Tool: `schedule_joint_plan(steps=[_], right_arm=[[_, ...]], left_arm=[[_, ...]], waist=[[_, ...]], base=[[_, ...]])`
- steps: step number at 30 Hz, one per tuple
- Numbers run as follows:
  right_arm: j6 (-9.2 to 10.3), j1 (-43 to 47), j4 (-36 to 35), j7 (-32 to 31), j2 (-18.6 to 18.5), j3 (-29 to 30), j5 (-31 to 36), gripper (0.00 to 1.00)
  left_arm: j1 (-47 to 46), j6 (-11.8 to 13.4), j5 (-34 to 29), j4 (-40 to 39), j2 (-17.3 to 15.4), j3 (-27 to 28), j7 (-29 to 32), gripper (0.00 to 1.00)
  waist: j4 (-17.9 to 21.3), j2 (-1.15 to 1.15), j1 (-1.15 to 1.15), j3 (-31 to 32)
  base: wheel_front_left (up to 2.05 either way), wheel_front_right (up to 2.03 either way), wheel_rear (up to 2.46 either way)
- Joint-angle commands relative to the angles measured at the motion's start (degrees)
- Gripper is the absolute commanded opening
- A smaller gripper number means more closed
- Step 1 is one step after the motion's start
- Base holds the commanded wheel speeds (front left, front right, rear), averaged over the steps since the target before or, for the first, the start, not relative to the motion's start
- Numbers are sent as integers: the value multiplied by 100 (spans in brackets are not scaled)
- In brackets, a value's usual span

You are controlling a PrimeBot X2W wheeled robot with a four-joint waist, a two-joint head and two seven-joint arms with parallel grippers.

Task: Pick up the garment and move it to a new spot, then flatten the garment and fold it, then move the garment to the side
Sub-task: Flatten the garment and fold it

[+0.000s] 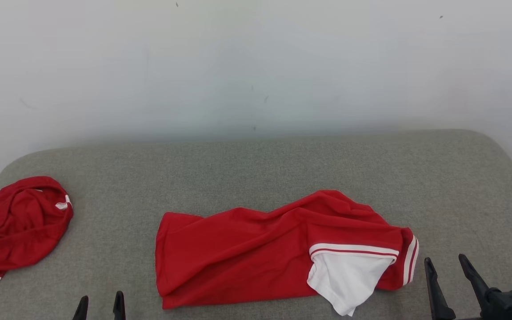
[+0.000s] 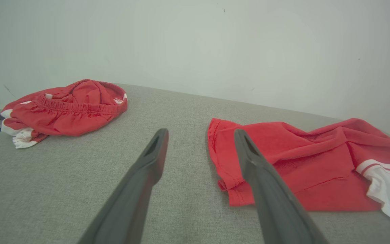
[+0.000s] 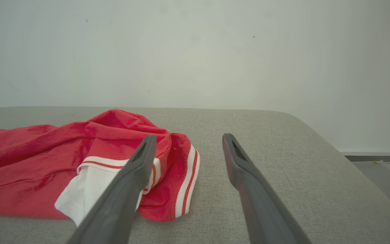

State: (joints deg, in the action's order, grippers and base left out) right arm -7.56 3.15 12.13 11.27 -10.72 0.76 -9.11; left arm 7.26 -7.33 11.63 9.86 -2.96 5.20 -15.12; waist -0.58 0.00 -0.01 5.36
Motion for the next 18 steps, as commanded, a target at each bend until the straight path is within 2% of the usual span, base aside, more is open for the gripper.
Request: schedule_joint_plan(steps=[1, 7, 18], right_arm=[[15, 77, 49, 46, 25, -18, -15, 100], [15, 200, 119, 16, 170, -83, -72, 100], [15, 148, 73, -89, 222, -161, -169, 100]], left_arm=[[83, -8, 6, 2, -3, 26, -4, 100], [158, -12, 53, -37, 2, 67, -4, 100], [14, -7, 102, 77, 6, 35, -4, 100]], waist=[[-15, 0, 1, 34], [8, 0, 1, 53], [30, 0, 1, -8]], base=[[0, 0, 0], [0, 0, 0], [0, 0, 0]])
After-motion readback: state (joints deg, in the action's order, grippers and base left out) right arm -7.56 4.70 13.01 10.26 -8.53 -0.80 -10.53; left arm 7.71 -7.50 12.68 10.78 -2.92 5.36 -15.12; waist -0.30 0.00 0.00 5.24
